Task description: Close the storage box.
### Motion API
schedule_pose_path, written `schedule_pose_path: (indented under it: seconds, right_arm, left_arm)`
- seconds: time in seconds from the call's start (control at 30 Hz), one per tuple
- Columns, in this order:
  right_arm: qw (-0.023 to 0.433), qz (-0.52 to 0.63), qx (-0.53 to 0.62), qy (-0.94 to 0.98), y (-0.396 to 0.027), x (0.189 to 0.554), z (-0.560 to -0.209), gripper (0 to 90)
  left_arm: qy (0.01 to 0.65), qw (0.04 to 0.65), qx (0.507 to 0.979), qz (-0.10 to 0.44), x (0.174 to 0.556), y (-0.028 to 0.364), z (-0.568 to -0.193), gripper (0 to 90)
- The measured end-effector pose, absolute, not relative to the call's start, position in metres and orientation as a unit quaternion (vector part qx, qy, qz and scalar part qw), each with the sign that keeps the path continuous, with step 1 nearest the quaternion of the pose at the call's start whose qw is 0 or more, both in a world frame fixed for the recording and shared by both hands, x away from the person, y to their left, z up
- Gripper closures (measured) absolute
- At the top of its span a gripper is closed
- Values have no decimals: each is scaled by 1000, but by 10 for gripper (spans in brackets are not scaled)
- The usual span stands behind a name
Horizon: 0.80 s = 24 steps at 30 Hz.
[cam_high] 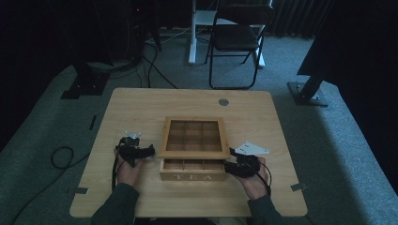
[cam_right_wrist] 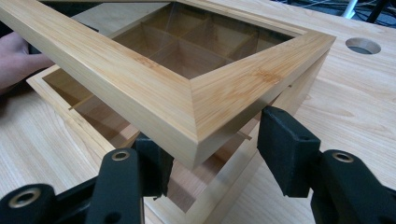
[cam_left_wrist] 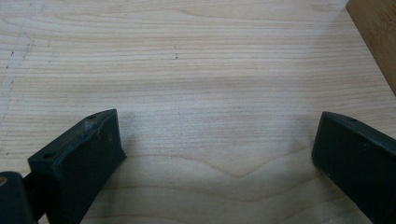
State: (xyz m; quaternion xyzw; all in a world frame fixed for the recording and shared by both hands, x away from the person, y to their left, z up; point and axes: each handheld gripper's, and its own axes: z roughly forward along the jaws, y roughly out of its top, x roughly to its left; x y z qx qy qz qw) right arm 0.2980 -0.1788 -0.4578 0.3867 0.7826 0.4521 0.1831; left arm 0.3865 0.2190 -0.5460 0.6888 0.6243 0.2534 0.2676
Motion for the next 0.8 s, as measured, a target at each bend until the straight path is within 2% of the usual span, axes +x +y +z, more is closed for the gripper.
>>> schedule_pose_path:
  seconds: [0.8]
  right_arm:
    - [175,449,384,787,-181,289,-472,449]
  left_arm:
    - [624,267,689,253,386,219,-546,17]
